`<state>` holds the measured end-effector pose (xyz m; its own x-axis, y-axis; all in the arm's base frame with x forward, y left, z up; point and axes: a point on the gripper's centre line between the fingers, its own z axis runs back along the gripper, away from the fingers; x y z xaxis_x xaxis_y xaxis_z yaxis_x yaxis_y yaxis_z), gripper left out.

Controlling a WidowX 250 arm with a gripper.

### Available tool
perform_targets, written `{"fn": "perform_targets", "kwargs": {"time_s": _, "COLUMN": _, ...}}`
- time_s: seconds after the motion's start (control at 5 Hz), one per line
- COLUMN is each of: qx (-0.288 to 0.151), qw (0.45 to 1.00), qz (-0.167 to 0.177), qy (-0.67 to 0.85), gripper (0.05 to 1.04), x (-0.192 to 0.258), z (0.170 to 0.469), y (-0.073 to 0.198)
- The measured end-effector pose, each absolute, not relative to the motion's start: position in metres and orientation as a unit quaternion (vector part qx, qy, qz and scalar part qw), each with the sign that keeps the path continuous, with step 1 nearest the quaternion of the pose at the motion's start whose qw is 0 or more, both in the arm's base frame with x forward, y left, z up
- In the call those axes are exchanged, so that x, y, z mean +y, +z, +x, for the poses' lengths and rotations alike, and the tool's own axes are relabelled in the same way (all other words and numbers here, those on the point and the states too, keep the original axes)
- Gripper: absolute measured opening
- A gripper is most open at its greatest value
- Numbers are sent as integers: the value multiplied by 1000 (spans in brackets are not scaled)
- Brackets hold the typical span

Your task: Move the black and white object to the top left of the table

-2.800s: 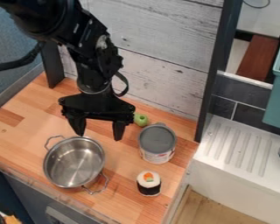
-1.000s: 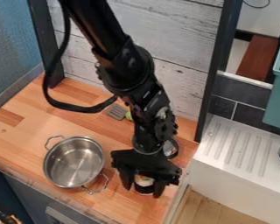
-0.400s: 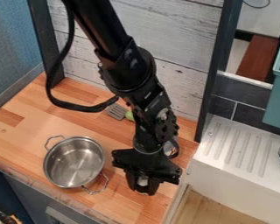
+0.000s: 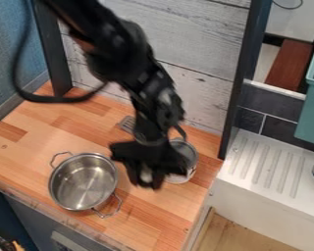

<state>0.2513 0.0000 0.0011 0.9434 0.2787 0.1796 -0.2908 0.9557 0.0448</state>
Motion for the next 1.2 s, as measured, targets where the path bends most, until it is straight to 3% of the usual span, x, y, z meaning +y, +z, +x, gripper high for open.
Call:
{"fn": "perform_targets", "kwargs": {"time_s": 0.4, "qx": -115, "qw": 960, "qz": 37, "qy": 254, "gripper": 388, "x": 77, "z": 265, "y": 30}}
{"fn": "perform_targets", "kwargs": {"time_s": 0.6, "qx": -108, "qw": 951, "qz": 53, "qy": 285, "gripper": 388, "x": 110, "z": 277, "y": 28}}
{"fn": "perform_targets", "kwargs": {"time_s": 0.8, "qx": -104, "qw": 943, "qz": 67, "qy": 309, "gripper": 388, "x": 147, "z": 292, "y": 22}}
{"fn": "perform_targets", "kwargs": {"time_s": 1.2, "qx": -114, "qw": 941, "qz": 36, "qy": 317, "gripper": 388, "x": 199, "z": 317, "y": -21}}
